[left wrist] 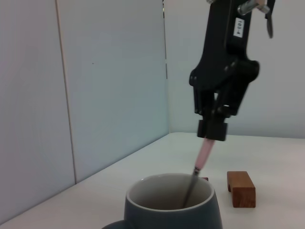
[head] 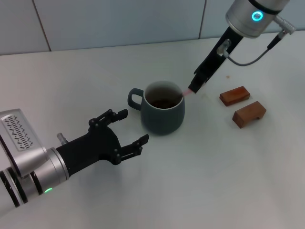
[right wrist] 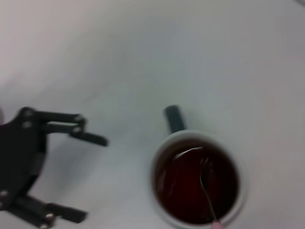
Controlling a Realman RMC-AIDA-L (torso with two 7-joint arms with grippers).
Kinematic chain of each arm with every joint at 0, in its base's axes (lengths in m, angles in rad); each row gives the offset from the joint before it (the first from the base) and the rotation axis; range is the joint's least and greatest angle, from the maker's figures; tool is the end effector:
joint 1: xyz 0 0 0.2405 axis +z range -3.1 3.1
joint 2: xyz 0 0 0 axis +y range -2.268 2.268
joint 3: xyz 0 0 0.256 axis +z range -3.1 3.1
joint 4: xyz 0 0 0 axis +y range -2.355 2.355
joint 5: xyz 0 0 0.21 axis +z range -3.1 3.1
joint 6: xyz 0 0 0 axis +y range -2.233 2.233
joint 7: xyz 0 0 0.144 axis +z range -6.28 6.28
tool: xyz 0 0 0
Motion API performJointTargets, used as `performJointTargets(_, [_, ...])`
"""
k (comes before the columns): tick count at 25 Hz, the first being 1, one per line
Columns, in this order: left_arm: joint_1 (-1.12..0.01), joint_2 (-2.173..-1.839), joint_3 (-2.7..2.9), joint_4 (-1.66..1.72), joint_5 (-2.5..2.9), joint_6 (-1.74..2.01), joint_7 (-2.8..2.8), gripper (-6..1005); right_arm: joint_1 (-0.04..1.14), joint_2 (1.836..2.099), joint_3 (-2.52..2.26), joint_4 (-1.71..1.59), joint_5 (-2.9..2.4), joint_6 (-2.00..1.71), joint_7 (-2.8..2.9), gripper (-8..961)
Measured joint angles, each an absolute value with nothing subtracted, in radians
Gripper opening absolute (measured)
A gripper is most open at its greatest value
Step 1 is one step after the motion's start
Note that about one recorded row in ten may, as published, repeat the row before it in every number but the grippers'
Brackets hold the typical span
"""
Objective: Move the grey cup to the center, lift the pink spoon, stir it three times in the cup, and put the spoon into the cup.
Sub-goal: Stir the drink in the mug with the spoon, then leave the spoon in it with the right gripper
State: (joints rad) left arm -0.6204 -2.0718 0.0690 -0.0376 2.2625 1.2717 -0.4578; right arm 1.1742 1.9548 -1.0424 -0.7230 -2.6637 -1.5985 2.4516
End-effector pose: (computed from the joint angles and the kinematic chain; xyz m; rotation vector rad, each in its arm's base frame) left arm -0.2620 0.3089 -0.0935 -2.5089 -0.2358 -0.7568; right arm 0.1090 0.4370 0.0209 -2.6898 0.9542 -0.5589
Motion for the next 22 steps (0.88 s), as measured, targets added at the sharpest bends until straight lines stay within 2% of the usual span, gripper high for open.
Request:
performJointTargets(8, [-0.619, -2.072, 0.069, -0.044, 2.263, 1.272, -0.452, 836, 1.183, 1.98, -1.044, -0.73, -2.605, -1.584, 2.423, 123])
performJointTargets(17, [-0.621, -2.072, 0.069, -0.051, 2.263, 1.271, -0.453, 836, 1.176, 1.97, -1.041, -0.734, -2.676, -1.572, 2.428, 123])
performJointTargets(22, [-0.628, -2.072, 0.069, -0.051, 2.262, 1.267, -0.455, 836, 1.175, 1.981, -1.041, -0.755, -2.619, -1.626, 2.423, 123])
